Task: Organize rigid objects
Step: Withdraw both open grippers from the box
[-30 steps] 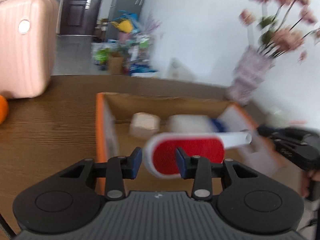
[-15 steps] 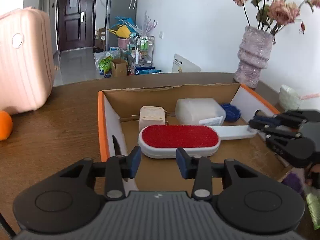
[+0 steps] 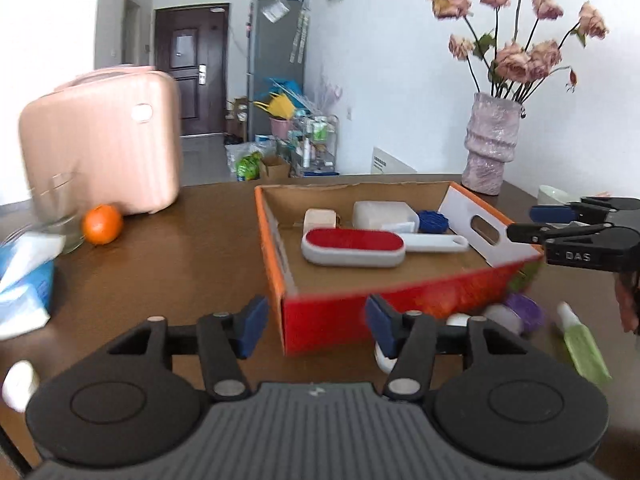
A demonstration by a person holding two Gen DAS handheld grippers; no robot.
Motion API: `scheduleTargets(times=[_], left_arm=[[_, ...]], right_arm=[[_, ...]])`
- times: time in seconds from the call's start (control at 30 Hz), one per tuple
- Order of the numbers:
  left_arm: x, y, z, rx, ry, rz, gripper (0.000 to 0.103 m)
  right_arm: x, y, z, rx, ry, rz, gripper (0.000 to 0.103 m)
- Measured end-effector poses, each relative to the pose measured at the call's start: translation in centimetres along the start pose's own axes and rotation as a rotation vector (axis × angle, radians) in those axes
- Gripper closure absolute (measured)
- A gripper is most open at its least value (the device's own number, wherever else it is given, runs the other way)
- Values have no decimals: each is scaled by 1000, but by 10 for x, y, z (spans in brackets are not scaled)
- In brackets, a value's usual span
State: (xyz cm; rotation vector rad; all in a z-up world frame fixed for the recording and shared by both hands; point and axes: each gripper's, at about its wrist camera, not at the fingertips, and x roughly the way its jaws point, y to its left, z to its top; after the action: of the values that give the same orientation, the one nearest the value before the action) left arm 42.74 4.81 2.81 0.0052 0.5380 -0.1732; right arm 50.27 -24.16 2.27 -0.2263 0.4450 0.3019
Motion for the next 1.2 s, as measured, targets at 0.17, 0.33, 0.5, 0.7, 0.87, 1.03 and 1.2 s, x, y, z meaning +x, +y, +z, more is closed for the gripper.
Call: scheduleTargets(times=[0.17,0.33,0.5,0.7,0.87,1.03,1.2], left_arm=[[-73,-20,-41,41,-117,86,14],[-137,-29,-77,9,-169,101,7],[-184,-49,-108,67,-193,98,2],[-225,-64,-139,65,-177,56,1],[-247,-75,-157,55,-177,63,0],[-263,-84,-164,56,-177,84,0],[-261,-84,-164,56,-168,93,0]], right_arm=[[-73,23,-26,26,-30,49,42],[-142,47,-56,86,-44,48,42],[-206,63,-86,153,-101,44,32],[-275,83,-123,197,-109,36,26],[-308,89,-137,194,-121,23,25],[-324,92,-143,209,-152,39,21],[-321,90,-148,226,-136,34,21]])
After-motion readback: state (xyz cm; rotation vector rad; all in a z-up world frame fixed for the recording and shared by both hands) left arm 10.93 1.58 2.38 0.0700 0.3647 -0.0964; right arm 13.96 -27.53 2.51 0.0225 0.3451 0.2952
